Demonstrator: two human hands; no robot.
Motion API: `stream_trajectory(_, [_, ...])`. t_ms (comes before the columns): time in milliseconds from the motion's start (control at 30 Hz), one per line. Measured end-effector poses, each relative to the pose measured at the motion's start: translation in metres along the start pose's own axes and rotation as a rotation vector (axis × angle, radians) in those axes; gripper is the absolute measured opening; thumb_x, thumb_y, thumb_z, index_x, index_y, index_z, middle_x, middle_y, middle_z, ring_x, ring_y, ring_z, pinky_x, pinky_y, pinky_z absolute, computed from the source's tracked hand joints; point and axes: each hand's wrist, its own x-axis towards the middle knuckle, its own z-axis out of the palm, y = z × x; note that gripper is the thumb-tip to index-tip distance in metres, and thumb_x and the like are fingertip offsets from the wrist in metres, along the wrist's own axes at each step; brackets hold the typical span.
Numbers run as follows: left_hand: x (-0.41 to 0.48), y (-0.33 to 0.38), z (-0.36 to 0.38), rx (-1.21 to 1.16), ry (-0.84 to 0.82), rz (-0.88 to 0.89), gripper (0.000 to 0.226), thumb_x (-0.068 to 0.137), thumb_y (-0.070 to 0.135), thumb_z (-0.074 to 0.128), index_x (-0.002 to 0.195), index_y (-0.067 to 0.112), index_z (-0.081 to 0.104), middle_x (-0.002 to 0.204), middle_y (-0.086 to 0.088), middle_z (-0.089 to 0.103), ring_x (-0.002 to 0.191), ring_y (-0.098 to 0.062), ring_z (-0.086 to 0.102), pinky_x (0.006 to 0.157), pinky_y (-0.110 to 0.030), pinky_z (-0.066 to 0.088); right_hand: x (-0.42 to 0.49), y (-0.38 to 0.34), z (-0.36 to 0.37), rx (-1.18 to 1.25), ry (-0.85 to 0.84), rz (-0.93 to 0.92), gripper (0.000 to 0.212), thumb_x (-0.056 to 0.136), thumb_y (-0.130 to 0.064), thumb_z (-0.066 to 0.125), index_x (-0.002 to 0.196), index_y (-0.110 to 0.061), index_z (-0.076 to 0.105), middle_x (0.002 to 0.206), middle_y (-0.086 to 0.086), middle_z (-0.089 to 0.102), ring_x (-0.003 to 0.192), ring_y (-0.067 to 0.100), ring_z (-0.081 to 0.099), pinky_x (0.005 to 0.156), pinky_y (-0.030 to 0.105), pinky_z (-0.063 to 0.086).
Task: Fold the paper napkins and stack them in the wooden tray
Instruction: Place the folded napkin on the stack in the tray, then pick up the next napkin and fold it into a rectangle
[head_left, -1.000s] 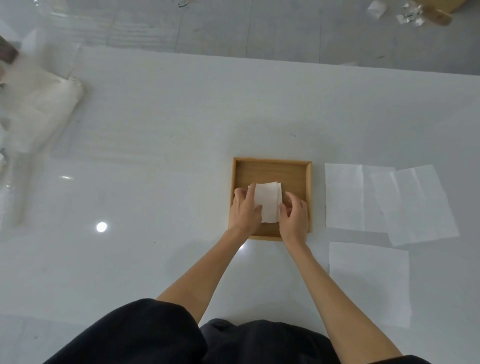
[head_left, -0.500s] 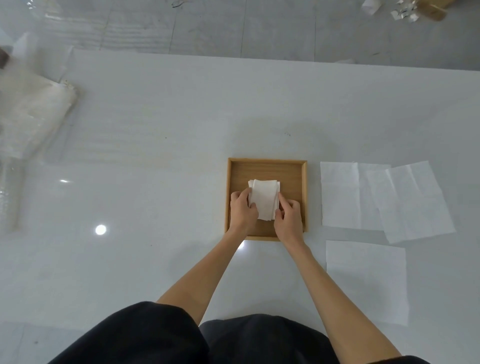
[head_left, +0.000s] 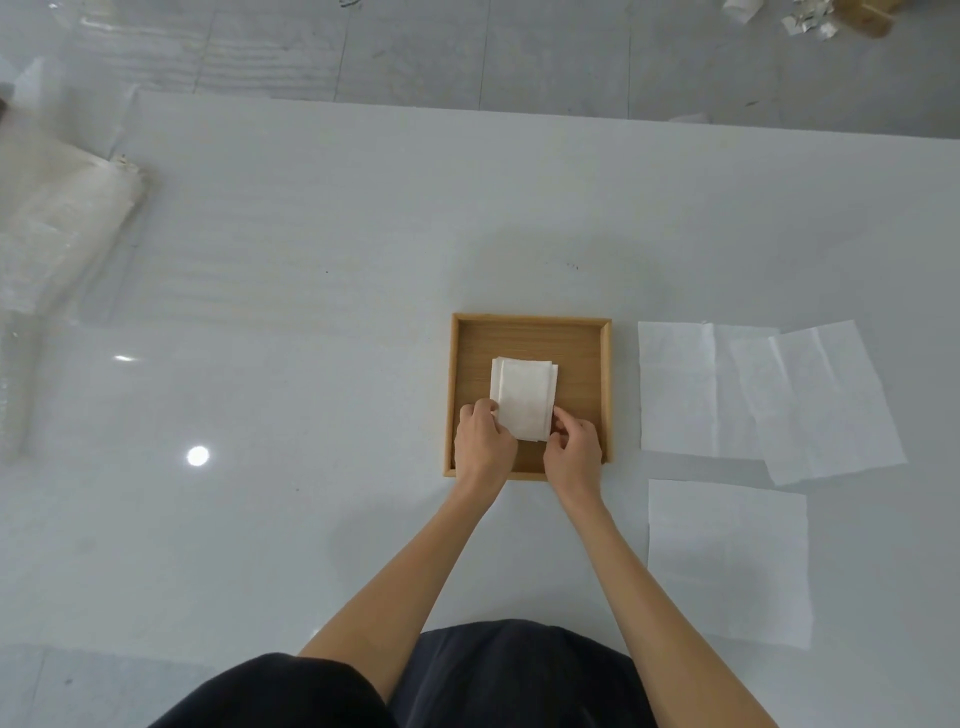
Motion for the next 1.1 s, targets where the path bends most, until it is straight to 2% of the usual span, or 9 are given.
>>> stream_trajectory(133, [0.008, -0.001, -0.005, -0.004, 0.032, 0.006, 0.03, 0.092, 0.001, 0.045, 0.118, 0.007, 0.057, 0.117, -0.008, 0.055, 0.102, -0.023, 0.055, 0.088, -0.032, 0.049, 0.001, 0.0, -0.004, 0.023, 0.01, 0.02, 0.048, 0.1, -0.006, 0.047, 0.147, -0.014, 0.047, 0.133, 0.008, 0.051, 0.121, 0.022, 0.054, 0.106, 0.038, 0.047])
stream_trajectory(233, [0.019, 0.003, -0.008, -0.01, -0.007, 0.002, 0.035, 0.092, 0.0, 0.044, 0.124, 0.007, 0.057, 0.121, -0.007, 0.052, 0.107, -0.022, 0.054, 0.091, -0.031, 0.048, 0.006, -0.004, -0.004, 0.032, -0.037, 0.008, 0.052, 0.099, -0.009, 0.048, 0.15, -0.015, 0.041, 0.136, 0.007, 0.046, 0.119, 0.02, 0.052, 0.105, 0.036, 0.046])
stream_trajectory(367, [0.022, 0.012, -0.009, -0.04, -0.058, -0.018, 0.038, 0.087, 0.0, 0.047, 0.123, 0.009, 0.058, 0.119, -0.004, 0.053, 0.097, -0.018, 0.053, 0.082, -0.028, 0.048, 0.014, -0.014, -0.003, -0.028, -0.09, -0.04, 0.056, 0.098, -0.013, 0.05, 0.152, -0.018, 0.038, 0.139, 0.007, 0.04, 0.126, 0.023, 0.046, 0.107, 0.037, 0.044])
stream_trajectory(467, [0.021, 0.015, -0.008, -0.07, -0.016, -0.077, 0.038, 0.081, 0.0, 0.048, 0.116, 0.009, 0.059, 0.111, -0.005, 0.054, 0.099, -0.024, 0.056, 0.084, -0.035, 0.052, 0.016, -0.017, -0.004, -0.03, -0.027, 0.044, 0.055, 0.099, -0.017, 0.048, 0.153, -0.016, 0.035, 0.146, 0.008, 0.037, 0.131, 0.026, 0.045, 0.11, 0.043, 0.042])
stream_trajectory(600, [0.017, 0.016, -0.004, -0.069, -0.032, -0.076, 0.044, 0.082, 0.003, 0.048, 0.124, 0.013, 0.056, 0.116, -0.006, 0.053, 0.098, -0.024, 0.057, 0.075, -0.033, 0.048, 0.015, -0.022, -0.003, -0.032, -0.034, 0.091, 0.052, 0.102, -0.024, 0.045, 0.152, -0.017, 0.036, 0.147, 0.008, 0.036, 0.13, 0.025, 0.046, 0.108, 0.041, 0.041])
stream_trajectory(800, [0.015, 0.015, -0.006, -0.043, -0.027, -0.045, 0.057, 0.084, 0.003, 0.047, 0.138, 0.018, 0.05, 0.127, -0.008, 0.05, 0.114, -0.028, 0.054, 0.093, -0.038, 0.05, 0.012, -0.019, -0.013, -0.076, -0.125, 0.021, 0.051, 0.104, -0.037, 0.042, 0.152, -0.022, 0.036, 0.143, 0.007, 0.035, 0.13, 0.024, 0.044, 0.11, 0.04, 0.041])
stream_trajectory(900, [0.009, 0.019, -0.003, 0.04, 0.074, 0.042, 0.049, 0.087, 0.002, 0.046, 0.135, 0.012, 0.049, 0.125, -0.012, 0.052, 0.116, -0.031, 0.051, 0.096, -0.043, 0.048, 0.001, -0.017, -0.038, 0.038, 0.004, -0.037, 0.045, 0.104, -0.039, 0.045, 0.143, -0.018, 0.05, 0.135, 0.004, 0.049, 0.115, 0.014, 0.055, 0.101, 0.03, 0.046])
stream_trajectory(1000, [-0.009, 0.039, 0.012, 0.117, 0.17, 0.223, 0.039, 0.096, 0.004, 0.044, 0.134, 0.009, 0.05, 0.125, -0.01, 0.057, 0.114, -0.03, 0.051, 0.096, -0.04, 0.044, -0.013, -0.004, -0.076, 0.145, 0.21, -0.134, 0.027, 0.102, -0.03, 0.053, 0.121, -0.016, 0.065, 0.114, 0.0, 0.065, 0.098, 0.007, 0.059, 0.086, 0.019, 0.047])
stream_trajectory(1100, [-0.033, 0.074, 0.04, 0.029, 0.097, 0.419, 0.033, 0.096, 0.001, 0.038, 0.126, 0.01, 0.05, 0.103, -0.008, 0.057, 0.097, -0.026, 0.049, 0.083, -0.04, 0.045, -0.019, 0.028, -0.121, 0.206, 0.368, -0.12, 0.018, 0.1, -0.027, 0.058, 0.11, -0.016, 0.067, 0.104, -0.003, 0.068, 0.093, 0.007, 0.063, 0.083, 0.02, 0.051])
